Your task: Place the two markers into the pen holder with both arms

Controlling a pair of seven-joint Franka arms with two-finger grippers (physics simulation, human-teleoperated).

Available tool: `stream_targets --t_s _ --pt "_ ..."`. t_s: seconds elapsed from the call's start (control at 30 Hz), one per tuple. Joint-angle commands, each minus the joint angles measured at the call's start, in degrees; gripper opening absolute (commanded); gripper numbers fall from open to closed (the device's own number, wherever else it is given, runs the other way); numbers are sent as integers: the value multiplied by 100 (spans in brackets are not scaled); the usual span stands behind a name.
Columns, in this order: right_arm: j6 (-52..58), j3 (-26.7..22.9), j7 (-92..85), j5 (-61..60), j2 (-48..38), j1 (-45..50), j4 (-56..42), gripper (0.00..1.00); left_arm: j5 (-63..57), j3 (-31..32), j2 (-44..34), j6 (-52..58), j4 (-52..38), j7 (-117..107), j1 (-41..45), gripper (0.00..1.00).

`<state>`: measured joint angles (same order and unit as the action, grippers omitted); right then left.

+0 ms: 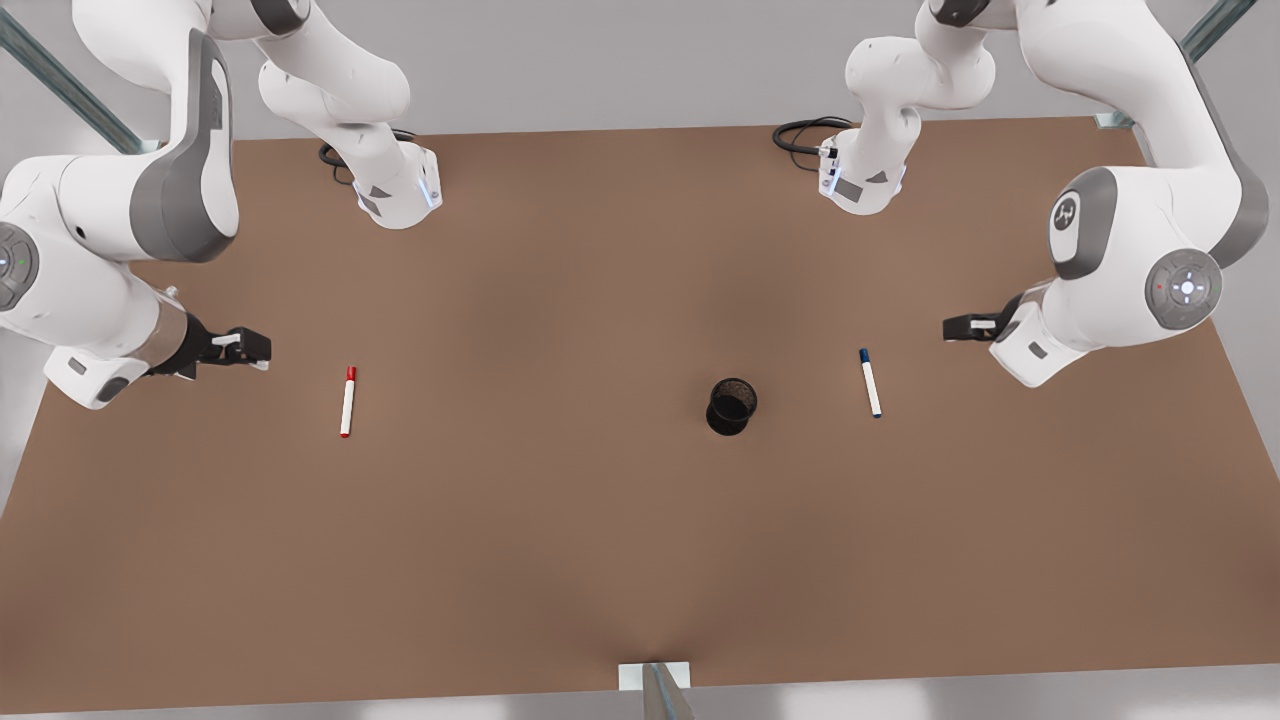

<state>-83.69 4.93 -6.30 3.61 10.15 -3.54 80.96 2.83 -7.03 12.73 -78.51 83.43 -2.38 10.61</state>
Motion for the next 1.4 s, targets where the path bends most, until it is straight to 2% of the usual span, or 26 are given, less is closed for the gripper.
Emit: stream_targets --t_s 0.0,0.07,0.13,0.2,0.27,0.33,0.47,0.63,0.97,1.0,1.03,1.07,1.1,1.37 --pt "-25 8 -214 -10 -13 3 8 100 -2 9 -16 -15 -3 1 11 100" --pt "-51 8 -205 -80 127 3 -10 100 -2 18 98 -59 24 -96 37 100" --pt "-279 8 -197 -10 628 267 8 100 50 0 1082 -744 112 -157 371 100" --pt "-841 8 -144 -36 1015 284 157 100 68 0 1741 -1386 129 -289 397 100" --pt "-1729 8 172 -98 1059 302 903 100 15 9 1707 -2580 840 -860 538 100" --pt "-2546 -1 208 -106 998 223 1615 100 33 0 1171 -4058 2203 -860 485 100" --pt "-3461 -19 190 -98 1173 -234 2336 100 199 -26 1083 -5375 3187 -904 336 100" --pt "-4129 -28 190 -106 1376 -401 2873 100 235 -35 960 -6010 3996 -913 371 100" --pt "-5773 -28 6 -54 1191 -498 4226 100 226 -35 1144 -6062 4260 -1115 380 100" --pt "-5905 -36 -12 -36 1217 -498 4270 100 226 -35 1144 -6053 4278 -1115 389 95" --pt "-5975 -36 -12 -36 1261 -507 4270 100 218 -35 1144 -6045 4295 -1115 389 72" --pt "-6010 -45 -12 -36 1305 -516 4288 100 218 -35 1144 -6045 4295 -1089 389 57" --pt "-6027 -36 -12 -36 1401 -586 4270 100 218 -35 1153 -6045 4295 -1036 389 52" --pt "-6177 -36 -12 -36 1586 -656 4587 100 218 -35 1223 -6045 4418 -904 398 51"
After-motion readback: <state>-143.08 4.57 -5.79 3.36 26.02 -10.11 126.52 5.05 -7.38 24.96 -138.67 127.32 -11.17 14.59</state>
